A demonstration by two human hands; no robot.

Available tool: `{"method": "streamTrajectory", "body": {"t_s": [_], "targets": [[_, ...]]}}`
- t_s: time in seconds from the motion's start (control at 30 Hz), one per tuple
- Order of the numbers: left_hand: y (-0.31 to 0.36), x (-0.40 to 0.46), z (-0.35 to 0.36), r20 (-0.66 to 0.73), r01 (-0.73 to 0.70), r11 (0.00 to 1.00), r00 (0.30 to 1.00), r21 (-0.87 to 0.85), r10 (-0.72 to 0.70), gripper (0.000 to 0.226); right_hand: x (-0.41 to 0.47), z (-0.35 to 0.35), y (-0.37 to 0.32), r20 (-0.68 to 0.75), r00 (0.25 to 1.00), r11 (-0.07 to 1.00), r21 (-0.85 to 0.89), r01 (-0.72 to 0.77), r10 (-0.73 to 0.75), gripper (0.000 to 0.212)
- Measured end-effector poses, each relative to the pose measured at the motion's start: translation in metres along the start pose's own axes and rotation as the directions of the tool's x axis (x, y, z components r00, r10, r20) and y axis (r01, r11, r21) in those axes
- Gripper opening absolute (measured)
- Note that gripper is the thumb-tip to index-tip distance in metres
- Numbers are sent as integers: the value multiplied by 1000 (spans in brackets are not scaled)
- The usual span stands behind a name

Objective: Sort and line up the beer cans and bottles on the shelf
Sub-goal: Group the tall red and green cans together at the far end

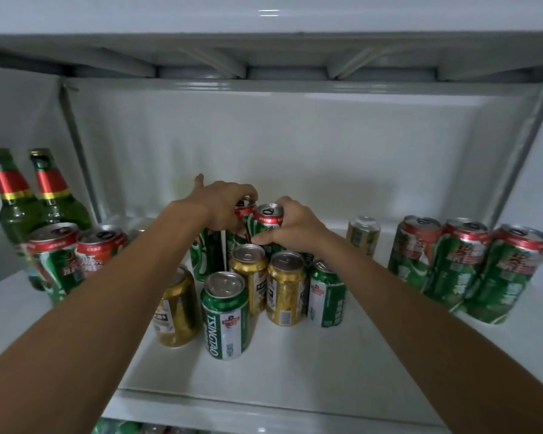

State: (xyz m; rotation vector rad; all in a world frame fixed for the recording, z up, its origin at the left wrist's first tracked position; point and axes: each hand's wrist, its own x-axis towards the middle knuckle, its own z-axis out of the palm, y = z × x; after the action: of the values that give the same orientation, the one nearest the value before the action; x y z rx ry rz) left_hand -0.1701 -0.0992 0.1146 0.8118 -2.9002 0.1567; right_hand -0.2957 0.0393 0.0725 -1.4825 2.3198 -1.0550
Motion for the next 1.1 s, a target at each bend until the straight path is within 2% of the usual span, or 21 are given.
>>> {"method": "streamTrajectory", "body": {"t_s": [0.17,0.3,0.43,0.53,0.67,0.83,1.0,1.1], "targets": [[-6,7,3,41,-18,999,999,35,16,71,-12,-8,-4,-163,986,996,86,35,-21,71],[-4,8,4,16,-40,999,999,16,40,74,-41,-45,-23,-383,921,977,155,145,-75,70],[-8,7,4,-33,-54,999,998,-9,54,75,-85,-96,-33,-490,867,964,176,197,-88,69],[-11,5,7,-42,-41,999,998,-34,39,77,-128,-132,-25,-532,845,974,151,169,-64,75],[-14,5,12,-38,-33,997,999,-65,31,79,-191,-171,17,-628,776,963,240,118,61,84],[-15,7,11,17,-8,986,1000,-169,11,79,-239,-190,94,-704,665,961,264,-81,249,89],[-10,11,12,52,42,981,998,-187,-33,75,-251,-185,140,-714,622,947,259,-192,321,85],[-13,12,18,56,70,982,997,-178,-61,85,-245,-177,159,-702,627,941,255,-223,339,83]]}}
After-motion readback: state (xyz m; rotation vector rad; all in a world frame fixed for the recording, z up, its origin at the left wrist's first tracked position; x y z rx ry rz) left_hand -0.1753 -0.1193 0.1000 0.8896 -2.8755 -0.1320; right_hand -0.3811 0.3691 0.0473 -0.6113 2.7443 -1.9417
